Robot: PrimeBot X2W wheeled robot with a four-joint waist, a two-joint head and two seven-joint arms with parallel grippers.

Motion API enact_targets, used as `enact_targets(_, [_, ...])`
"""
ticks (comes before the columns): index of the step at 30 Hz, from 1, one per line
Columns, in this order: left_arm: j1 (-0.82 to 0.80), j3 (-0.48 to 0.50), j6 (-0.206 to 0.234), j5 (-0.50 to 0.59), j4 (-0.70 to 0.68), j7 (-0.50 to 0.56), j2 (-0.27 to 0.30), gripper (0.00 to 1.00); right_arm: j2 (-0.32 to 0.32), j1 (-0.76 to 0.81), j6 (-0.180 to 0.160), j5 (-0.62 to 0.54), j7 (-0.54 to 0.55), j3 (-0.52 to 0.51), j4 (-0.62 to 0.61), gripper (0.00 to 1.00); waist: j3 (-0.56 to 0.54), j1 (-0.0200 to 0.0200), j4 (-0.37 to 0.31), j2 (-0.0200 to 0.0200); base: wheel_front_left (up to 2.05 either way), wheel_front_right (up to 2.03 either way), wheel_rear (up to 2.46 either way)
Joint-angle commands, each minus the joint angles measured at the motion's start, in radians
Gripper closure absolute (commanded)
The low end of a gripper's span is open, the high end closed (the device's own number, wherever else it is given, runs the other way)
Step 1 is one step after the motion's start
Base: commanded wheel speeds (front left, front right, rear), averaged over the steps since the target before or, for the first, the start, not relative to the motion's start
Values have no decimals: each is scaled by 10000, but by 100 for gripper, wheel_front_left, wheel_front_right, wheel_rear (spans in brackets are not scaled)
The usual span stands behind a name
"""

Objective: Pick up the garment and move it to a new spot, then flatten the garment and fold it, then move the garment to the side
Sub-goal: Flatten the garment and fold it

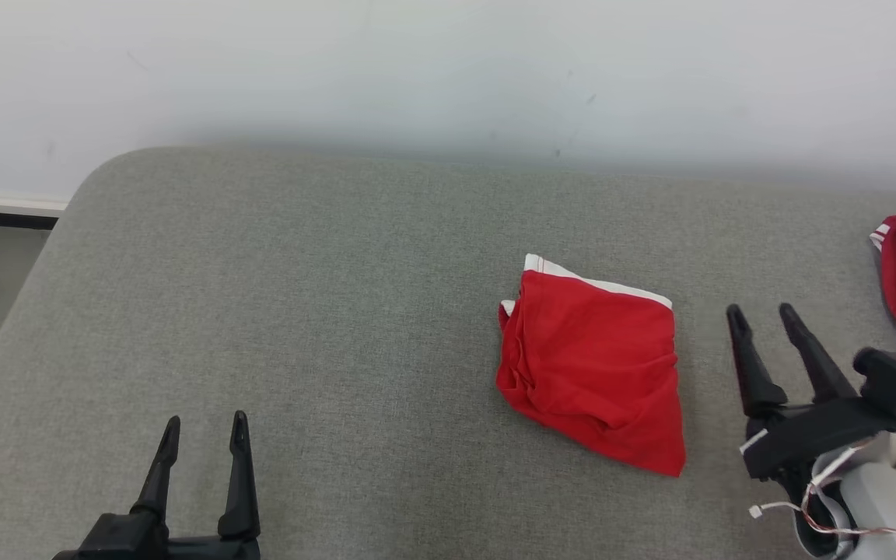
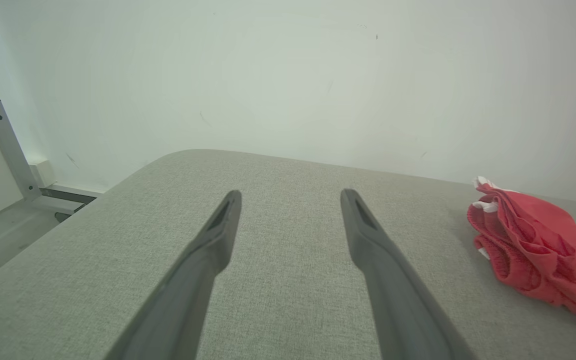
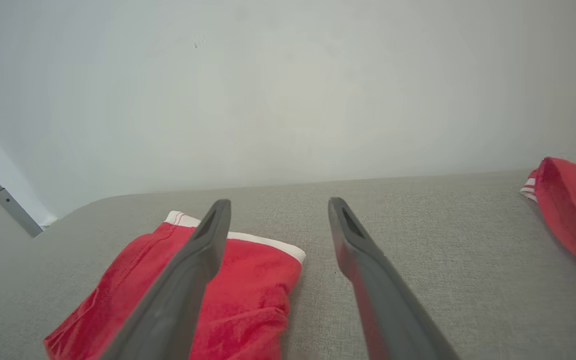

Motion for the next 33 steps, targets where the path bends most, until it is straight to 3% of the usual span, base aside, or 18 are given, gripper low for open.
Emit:
enact_targets(1, [132,61,-56,48,-23,-31,-10,0,-25,236,0,-145,-47,-194,-103,0,5,0,-56,0,0,0,0])
enact_targets(3, [118,100,-64,63,-40,-31,-10,0,66,467,0,-254,-71,-467,-197,0,23,0,-87,0,0,0,0])
enact_targets(5, [98,115,-77,59,-58,-31,-12,0,132,593,0,-396,-82,-578,-210,97,63,0,-99,0,0,0,0])
enact_targets(13, [-224,-145,-123,143,-34,-31,-12,0,501,-233,0,-1032,28,-264,630,100,393,0,170,0,0,0,0])
enact_targets(27, [-786,-709,-88,-91,122,-31,-10,0,1182,-2447,0,-1790,-90,75,3808,100,1063,0,1167,0,0,0,0])
enact_targets(33, [-948,-883,-16,-184,143,-31,-10,0,1750,-2586,0,-2188,-99,96,4058,100,1285,0,1486,0,0,0,0])
